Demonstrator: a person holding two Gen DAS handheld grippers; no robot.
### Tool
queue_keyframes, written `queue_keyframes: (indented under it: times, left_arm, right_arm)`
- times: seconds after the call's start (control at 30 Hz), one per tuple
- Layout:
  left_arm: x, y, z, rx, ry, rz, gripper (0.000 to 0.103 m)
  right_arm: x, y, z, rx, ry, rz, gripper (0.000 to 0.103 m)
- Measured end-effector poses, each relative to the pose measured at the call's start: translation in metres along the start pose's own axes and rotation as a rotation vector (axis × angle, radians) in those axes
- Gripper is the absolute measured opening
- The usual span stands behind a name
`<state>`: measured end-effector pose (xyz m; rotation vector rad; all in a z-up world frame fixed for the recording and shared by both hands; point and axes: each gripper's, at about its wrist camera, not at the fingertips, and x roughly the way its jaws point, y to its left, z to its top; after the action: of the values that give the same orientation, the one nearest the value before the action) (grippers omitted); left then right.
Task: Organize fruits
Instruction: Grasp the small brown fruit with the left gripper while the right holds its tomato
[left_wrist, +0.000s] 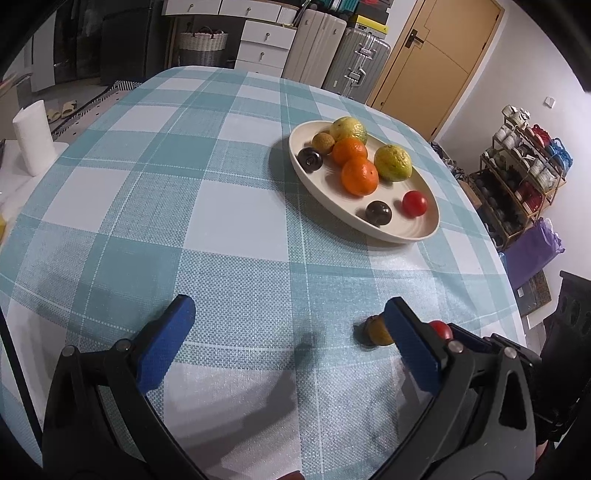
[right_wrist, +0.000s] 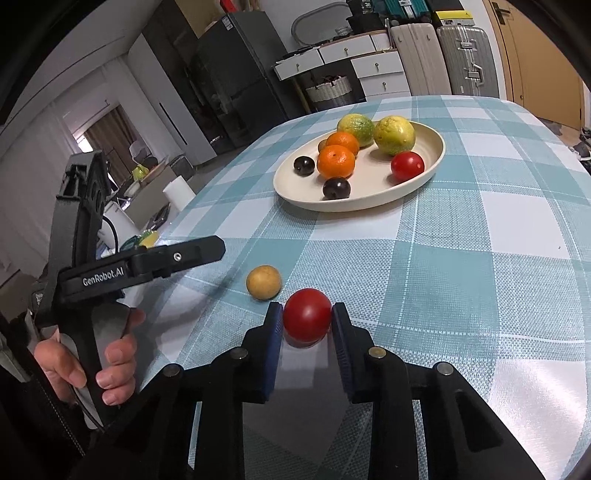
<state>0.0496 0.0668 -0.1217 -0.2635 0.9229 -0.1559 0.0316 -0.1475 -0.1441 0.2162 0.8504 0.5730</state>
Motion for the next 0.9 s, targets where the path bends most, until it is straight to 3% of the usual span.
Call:
queue_keyframes:
  times: [0.3,0.63,0.77,0.9]
  left_arm:
    - [0.004,-0.002,-0.002,0.008,0.017,-0.002,0.102]
    - [0.001,-0.007,-0.005,0.012,0.014,-0.06,0.101]
    - [0.003,-0.014,-0.006,0.03,0.024,-0.071,0.101]
    - [0.006,-0.016,-0.006,0.035,0.035,-0.076,0.101]
  right_arm:
    - [-0.006,-0.004,0.001,0.019,-0.021,0.021,0.027]
    - [-0.017,-0.016,0.0,0.049,-0.062,0.033,0.025]
    - [-0.018,-0.018,-0.002,0.042,-0.052,0.054,0.025]
    - [-0.011,-0.007,-0.006,-0.018,-0.009,0.01,0.028]
